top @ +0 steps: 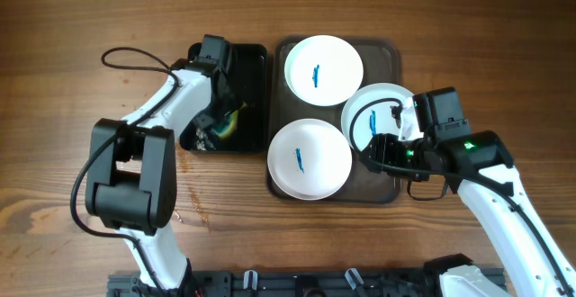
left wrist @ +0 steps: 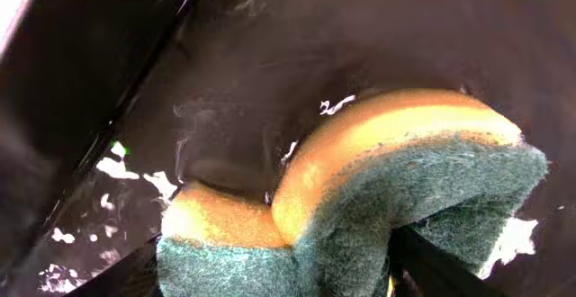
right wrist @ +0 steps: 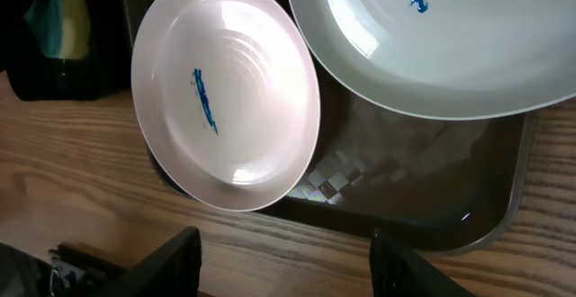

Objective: Clean dirty plates on tray and stack at the side
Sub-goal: 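Dip the sponge in the black tray water with the left gripper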

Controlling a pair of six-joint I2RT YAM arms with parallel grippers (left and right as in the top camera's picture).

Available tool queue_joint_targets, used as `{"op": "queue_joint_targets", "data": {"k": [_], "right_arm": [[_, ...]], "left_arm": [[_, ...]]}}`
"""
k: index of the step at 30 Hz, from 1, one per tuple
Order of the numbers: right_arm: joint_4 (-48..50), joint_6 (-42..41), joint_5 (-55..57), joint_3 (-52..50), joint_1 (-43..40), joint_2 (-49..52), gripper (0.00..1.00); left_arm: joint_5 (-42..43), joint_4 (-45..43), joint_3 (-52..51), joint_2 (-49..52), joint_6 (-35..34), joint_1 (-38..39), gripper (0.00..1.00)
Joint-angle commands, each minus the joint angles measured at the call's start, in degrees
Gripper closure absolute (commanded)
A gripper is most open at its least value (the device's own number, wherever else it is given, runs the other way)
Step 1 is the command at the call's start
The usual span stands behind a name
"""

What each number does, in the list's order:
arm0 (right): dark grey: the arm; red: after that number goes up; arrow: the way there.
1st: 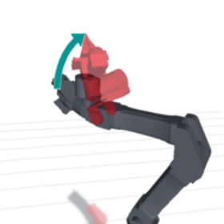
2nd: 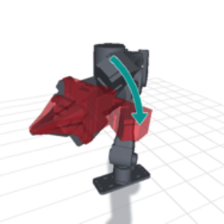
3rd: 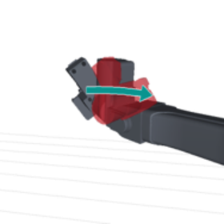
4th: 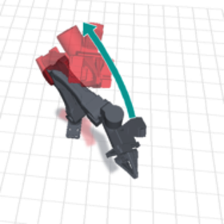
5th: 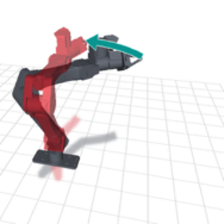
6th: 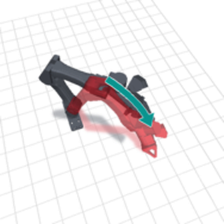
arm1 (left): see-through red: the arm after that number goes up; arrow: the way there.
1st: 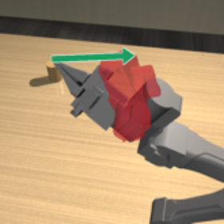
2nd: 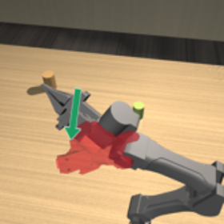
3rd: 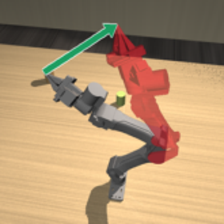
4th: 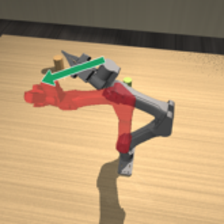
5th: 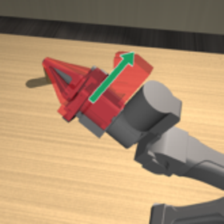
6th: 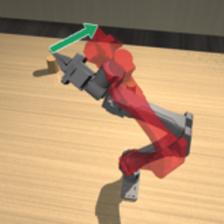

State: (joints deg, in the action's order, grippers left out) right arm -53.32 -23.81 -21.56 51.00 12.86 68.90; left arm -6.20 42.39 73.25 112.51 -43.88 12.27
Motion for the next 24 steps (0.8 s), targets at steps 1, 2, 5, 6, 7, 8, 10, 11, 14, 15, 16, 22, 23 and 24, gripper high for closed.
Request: {"op": "queue_joint_targets", "data": {"k": [1, 2, 5, 6, 7, 8, 10, 11, 14, 15, 16, 22, 23, 24], "right_arm": [[-0.09, -0.37, 0.72, -0.02, -0.17, -0.11, 0.39], [-0.07, -0.37, 0.74, -0.02, -0.17, -0.11, 0.39], [-0.04, -0.37, 0.74, -0.02, -0.17, -0.11, 0.39], [-0.04, -0.37, 0.74, -0.02, -0.17, -0.11, 0.39], [-0.07, -0.37, 0.74, -0.02, -0.17, -0.11, 0.39], [-0.04, -0.37, 0.74, -0.02, -0.17, -0.11, 0.39], [-0.04, -0.37, 0.74, -0.02, -0.17, -0.11, 0.38], [-0.04, -0.37, 0.76, -0.02, -0.17, -0.11, 0.38], [-0.07, -0.37, 0.74, -0.02, -0.17, -0.11, 0.35], [-0.2, -0.37, 0.74, -0.02, -0.17, -0.11, 0.35], [-0.31, -0.35, 0.74, -0.02, -0.17, -0.11, 0.35], [-0.33, -0.35, 0.74, -0.02, -0.17, -0.11, 0.35], [-0.35, -0.39, 0.74, -0.02, -0.17, -0.11, 0.35], [-0.33, -0.39, 0.74, -0.02, -0.17, -0.11, 0.35]], "left_arm": [[-0.74, 1.51, 0.57, 1.11, 9.92, 0.11, 0.48], [-0.74, 2.03, 1.14, 0.5, 11.21, 0.11, 0.48], [-0.74, 4.61, 3.78, -2.08, 18.99, 0.11, 0.19], [-0.74, 5.03, 4.11, -2.86, 20.83, 0.11, 0.17], [-0.74, 5.68, 4.28, -4.09, 21.86, 0.11, 0.14], [-0.72, 6.32, 4.28, -4.76, 21.79, 0.11, 0.12], [-0.66, 8.59, 4.28, -5.33, 17.22, 0.11, 0.09], [2.75, 9.57, 4.28, -5.2, 9.9, 0.11, 0.16], [9.18, 9.27, 4.17, -4.61, -4.22, 0.15, 0.25], [9.18, 7.96, 3.85, -4.15, -7.91, 0.15, 0.28], [9.16, 6.4, 3.39, -3.63, -10.58, 0.15, 0.28], [4.15, 3.02, 2.38, 1.31, -14.03, 0.15, 0.5], [3.04, 3.04, 2.36, 2.25, -13.99, 0.15, 0.52], [1.95, 2.99, 2.25, 3.41, -13.79, 0.15, 0.55]]}}
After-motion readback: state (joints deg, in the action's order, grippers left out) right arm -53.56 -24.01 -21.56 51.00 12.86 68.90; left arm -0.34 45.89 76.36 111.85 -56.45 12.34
